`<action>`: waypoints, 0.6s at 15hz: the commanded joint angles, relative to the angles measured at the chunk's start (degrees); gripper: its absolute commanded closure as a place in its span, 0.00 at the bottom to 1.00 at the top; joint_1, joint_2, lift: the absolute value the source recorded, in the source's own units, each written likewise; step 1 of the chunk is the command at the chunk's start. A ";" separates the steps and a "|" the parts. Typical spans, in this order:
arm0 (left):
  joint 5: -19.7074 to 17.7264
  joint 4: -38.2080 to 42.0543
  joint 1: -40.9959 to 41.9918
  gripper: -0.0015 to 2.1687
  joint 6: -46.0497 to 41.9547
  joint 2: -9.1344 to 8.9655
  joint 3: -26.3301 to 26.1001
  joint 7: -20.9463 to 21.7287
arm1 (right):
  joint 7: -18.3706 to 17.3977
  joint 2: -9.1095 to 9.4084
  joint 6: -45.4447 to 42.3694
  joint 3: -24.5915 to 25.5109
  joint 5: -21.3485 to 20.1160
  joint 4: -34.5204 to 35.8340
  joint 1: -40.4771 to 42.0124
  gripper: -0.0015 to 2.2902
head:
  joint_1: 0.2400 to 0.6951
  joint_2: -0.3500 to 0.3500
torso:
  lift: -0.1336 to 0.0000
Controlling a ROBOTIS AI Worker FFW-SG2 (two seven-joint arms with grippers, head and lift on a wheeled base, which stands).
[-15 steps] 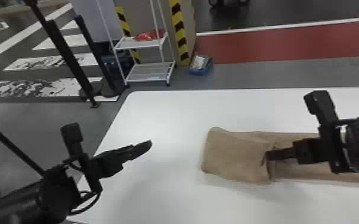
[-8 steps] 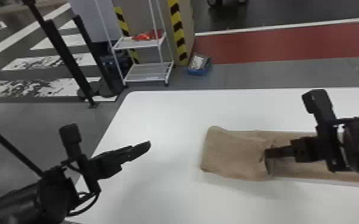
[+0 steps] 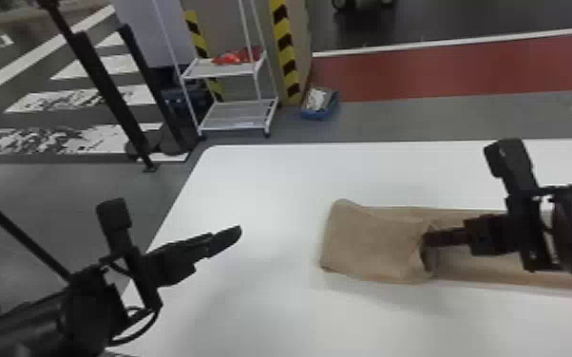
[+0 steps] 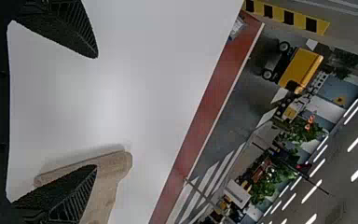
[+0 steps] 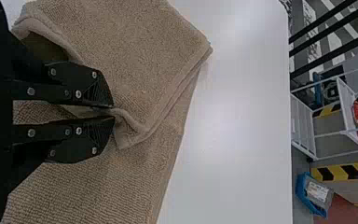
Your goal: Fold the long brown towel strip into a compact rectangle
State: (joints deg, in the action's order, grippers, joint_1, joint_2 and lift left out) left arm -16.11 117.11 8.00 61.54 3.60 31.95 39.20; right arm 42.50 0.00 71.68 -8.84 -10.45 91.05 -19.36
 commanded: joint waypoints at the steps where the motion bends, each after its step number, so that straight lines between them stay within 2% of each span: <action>1: -0.06 -0.13 0.00 0.02 -0.06 0.00 0.04 0.00 | -0.05 0.05 -0.88 0.40 0.79 0.53 -0.06 0.44 | 1.00 0.91 | 0.10; 4: -0.15 -0.04 0.00 0.02 -0.06 0.00 0.48 0.00 | 0.13 0.05 -1.93 1.89 2.72 1.94 -0.32 0.44 | 1.00 0.92 | 0.10; 7: -0.42 -0.13 0.00 0.02 -0.06 0.09 1.45 0.00 | 1.27 0.05 3.16 4.09 4.30 7.82 -0.50 0.44 | 1.00 0.92 | 0.10; 9: -0.50 -0.22 0.00 0.02 -0.06 0.35 1.53 0.00 | 2.06 0.05 4.39 6.02 4.65 8.97 0.56 0.44 | 1.00 0.92 | 0.10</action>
State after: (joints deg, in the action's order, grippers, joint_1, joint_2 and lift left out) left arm -16.55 117.01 7.99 61.48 3.81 33.41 39.20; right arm 44.46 0.00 75.12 -4.06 -6.04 99.16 -19.48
